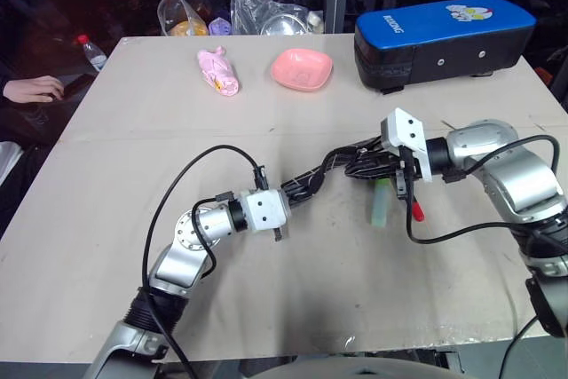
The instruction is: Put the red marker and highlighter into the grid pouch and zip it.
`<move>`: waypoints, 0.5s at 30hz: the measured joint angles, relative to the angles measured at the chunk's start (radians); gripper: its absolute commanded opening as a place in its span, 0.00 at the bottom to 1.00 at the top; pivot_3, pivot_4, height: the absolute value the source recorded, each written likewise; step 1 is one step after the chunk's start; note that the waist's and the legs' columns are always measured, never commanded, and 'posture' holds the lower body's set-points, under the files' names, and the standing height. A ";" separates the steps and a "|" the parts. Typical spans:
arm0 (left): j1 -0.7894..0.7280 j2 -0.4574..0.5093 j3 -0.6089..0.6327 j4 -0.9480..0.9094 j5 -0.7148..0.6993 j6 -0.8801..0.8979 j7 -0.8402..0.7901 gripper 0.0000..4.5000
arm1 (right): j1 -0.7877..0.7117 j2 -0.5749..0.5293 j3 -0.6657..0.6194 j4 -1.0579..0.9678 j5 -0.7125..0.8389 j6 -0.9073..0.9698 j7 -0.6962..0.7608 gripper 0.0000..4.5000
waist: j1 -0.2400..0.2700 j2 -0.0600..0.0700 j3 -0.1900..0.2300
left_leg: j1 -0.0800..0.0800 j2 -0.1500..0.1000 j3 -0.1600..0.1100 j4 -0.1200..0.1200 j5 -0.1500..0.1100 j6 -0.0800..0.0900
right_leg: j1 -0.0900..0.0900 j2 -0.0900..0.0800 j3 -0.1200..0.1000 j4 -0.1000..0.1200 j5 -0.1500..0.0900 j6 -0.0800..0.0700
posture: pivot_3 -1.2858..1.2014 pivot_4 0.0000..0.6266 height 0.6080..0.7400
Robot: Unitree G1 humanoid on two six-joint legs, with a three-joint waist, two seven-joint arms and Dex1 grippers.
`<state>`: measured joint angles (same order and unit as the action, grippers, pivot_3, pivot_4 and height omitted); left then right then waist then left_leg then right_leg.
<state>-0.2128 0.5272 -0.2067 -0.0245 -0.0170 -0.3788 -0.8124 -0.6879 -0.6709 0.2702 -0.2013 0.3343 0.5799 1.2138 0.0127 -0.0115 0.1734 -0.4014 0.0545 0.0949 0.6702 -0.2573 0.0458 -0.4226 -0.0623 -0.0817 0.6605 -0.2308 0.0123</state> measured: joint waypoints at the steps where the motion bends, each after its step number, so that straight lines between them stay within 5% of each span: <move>1: -0.001 -0.001 0.000 0.002 0.000 0.000 0.000 0.00 | 0.000 0.002 0.004 -0.002 0.000 0.000 0.004 0.01 | 0.000 0.000 0.000 | 0.000 0.000 0.000 0.000 0.000 0.000 | 0.000 0.000 0.000 0.000 0.000 0.000 | 0.52 0.24 1.00; 15: 0.000 -0.003 0.001 -0.005 -0.007 0.004 -0.008 0.00 | -0.054 -0.013 0.006 0.149 -0.163 -0.149 -0.069 0.01 | -0.001 0.000 0.000 | 0.000 0.000 0.001 0.000 0.000 0.000 | -0.001 0.000 0.000 0.000 0.000 0.000 | 0.52 0.24 1.00</move>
<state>-0.2125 0.5245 -0.2053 -0.0293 -0.0244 -0.3746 -0.8205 -0.7418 -0.6843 0.2762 -0.0518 0.1717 0.4308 1.1452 0.0118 -0.0114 0.1734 -0.4014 0.0545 0.0958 0.6700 -0.2572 0.0457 -0.4231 -0.0620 -0.0815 0.6608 -0.2308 0.0123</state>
